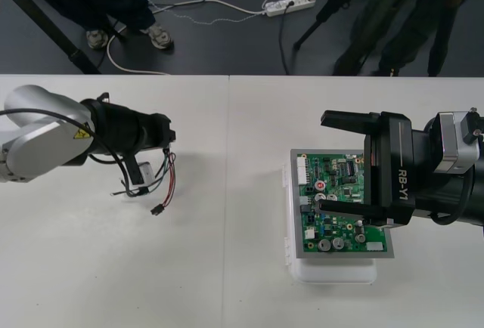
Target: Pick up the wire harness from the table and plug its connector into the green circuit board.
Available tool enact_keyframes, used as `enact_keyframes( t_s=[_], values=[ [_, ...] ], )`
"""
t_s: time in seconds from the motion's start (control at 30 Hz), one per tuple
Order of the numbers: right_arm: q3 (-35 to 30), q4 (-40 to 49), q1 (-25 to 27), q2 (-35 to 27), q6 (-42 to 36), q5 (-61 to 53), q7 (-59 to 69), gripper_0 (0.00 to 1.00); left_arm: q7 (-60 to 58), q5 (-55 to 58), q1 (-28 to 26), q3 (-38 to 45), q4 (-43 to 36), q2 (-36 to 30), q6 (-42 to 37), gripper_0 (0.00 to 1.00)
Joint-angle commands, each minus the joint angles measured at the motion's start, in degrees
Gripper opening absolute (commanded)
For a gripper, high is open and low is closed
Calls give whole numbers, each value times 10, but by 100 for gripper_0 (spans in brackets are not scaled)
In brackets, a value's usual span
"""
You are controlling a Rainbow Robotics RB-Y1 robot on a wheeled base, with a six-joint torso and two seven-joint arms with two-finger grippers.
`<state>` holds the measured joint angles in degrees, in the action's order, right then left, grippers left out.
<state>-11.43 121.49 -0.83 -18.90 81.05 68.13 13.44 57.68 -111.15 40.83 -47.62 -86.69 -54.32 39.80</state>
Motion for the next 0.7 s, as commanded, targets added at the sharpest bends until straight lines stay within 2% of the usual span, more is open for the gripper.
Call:
enact_keyframes(
  t_s=[0.03,0.37,0.7],
  values=[
    [11,18,7,7,-5,1,-10,100,20,16,-34,113,-16,27,132,0],
    [10,17,7,7,-5,1,-8,100,-1,30,-76,299,-16,126,310,0],
    [11,18,7,7,-5,0,-5,100,-88,46,-92,423,-16,215,440,0]
  ],
)
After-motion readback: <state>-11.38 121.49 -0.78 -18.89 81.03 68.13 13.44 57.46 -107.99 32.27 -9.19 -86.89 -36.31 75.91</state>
